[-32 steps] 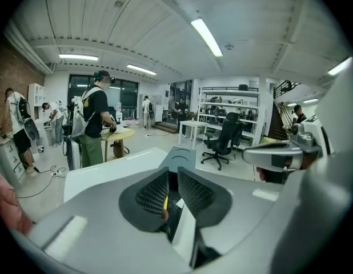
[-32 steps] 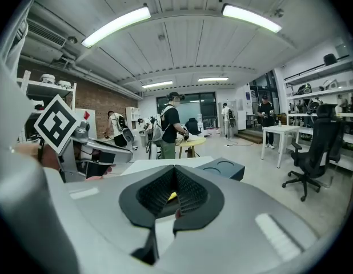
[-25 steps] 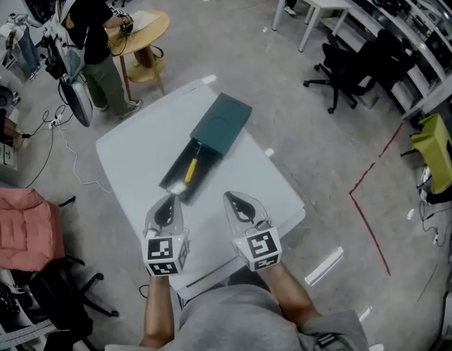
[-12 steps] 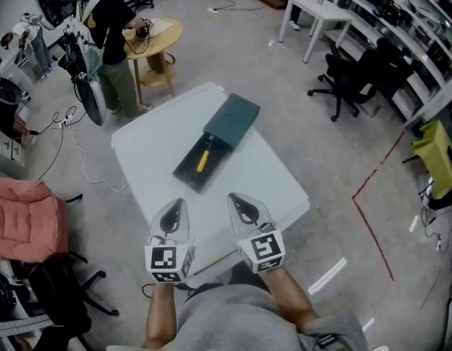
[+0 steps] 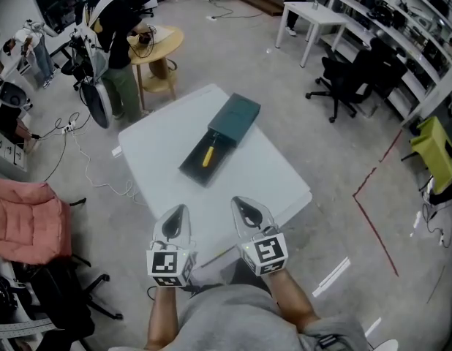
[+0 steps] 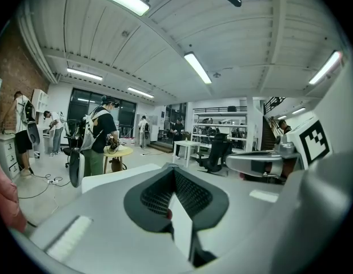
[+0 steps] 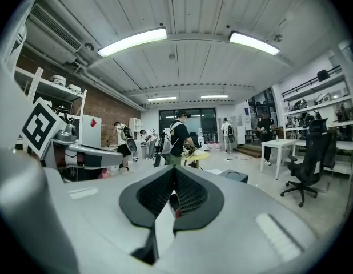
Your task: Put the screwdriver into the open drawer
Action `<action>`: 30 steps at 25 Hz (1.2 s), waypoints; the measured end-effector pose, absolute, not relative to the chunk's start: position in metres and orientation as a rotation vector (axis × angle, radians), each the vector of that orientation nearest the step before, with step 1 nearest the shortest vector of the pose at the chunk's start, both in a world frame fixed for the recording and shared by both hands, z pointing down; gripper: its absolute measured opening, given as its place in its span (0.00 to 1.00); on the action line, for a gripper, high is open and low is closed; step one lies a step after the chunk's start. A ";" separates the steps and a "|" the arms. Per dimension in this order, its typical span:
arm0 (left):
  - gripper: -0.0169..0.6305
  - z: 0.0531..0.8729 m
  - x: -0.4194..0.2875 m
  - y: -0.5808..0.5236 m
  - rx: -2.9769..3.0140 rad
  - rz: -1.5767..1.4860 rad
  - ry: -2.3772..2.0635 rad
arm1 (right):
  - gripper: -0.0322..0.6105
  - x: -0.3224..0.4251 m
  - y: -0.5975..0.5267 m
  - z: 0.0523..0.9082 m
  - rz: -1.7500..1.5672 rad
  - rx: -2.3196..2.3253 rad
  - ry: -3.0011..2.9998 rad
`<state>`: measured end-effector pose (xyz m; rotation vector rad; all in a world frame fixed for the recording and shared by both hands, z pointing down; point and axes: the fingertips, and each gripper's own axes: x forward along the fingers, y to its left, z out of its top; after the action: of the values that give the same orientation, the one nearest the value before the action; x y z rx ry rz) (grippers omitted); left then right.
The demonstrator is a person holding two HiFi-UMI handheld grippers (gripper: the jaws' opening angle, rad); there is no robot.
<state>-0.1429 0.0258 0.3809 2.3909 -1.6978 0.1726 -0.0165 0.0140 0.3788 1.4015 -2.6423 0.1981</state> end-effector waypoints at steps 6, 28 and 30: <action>0.05 0.380 -0.143 0.045 2.417 0.171 -1.673 | 0.05 -0.015 0.034 0.376 0.195 1.436 -2.634; 0.05 0.383 -0.141 0.043 2.449 0.196 -1.649 | 0.05 -0.018 0.034 0.383 0.185 1.451 -2.610; 0.05 0.384 -0.142 0.042 2.447 0.198 -1.647 | 0.05 -0.019 0.034 0.384 0.188 1.450 -2.608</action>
<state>-0.1418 0.0421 0.3837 2.4469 -1.6467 0.1978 -0.0191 0.0335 0.3841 1.4496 -2.6077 0.1877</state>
